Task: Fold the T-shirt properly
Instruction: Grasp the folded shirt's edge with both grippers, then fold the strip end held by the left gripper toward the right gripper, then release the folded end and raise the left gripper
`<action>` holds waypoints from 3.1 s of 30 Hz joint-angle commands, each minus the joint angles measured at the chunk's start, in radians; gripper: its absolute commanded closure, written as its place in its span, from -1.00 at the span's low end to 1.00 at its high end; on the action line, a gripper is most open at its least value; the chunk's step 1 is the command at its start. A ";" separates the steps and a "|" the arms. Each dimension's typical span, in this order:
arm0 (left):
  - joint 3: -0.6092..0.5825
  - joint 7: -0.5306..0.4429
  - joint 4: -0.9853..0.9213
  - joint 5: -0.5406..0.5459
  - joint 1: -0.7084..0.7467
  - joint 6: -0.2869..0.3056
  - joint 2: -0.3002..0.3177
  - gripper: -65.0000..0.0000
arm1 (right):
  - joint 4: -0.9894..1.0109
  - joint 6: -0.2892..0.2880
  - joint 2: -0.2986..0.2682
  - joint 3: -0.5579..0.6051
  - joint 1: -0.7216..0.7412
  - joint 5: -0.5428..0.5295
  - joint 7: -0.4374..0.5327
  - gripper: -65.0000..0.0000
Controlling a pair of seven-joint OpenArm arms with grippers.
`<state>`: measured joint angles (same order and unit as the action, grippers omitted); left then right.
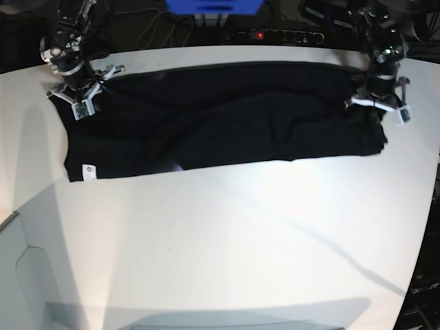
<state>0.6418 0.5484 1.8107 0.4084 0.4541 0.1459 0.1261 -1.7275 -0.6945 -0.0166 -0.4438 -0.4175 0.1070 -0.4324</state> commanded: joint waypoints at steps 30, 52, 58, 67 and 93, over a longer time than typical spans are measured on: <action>-0.994 -0.032 -0.042 -0.544 -0.143 -0.004 -0.207 1.00 | -0.007 -0.004 0.000 0.003 0.022 0.020 -0.038 1.00; -1.005 -0.031 0.102 -0.535 -0.130 0.005 -0.210 -0.50 | -0.007 -0.004 0.000 0.003 0.022 0.020 -0.038 1.00; -0.880 -0.034 0.219 -0.520 -0.070 -0.001 -0.185 -0.25 | -0.007 -0.004 0.000 0.003 0.035 0.020 -0.038 1.00; -0.498 -0.020 0.172 -0.237 -0.059 0.004 -0.182 0.52 | -0.007 -0.004 0.002 0.003 0.044 0.020 -0.038 1.00; -1.204 0.039 0.157 -0.208 -0.174 0.002 0.079 1.00 | -0.009 -0.004 0.004 0.001 0.045 0.018 -0.038 1.00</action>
<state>-0.5632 0.6079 1.9469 0.1928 0.2802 0.1497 0.2058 -1.7267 -0.6949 -0.0105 -0.4400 -0.3691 0.1238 -0.4599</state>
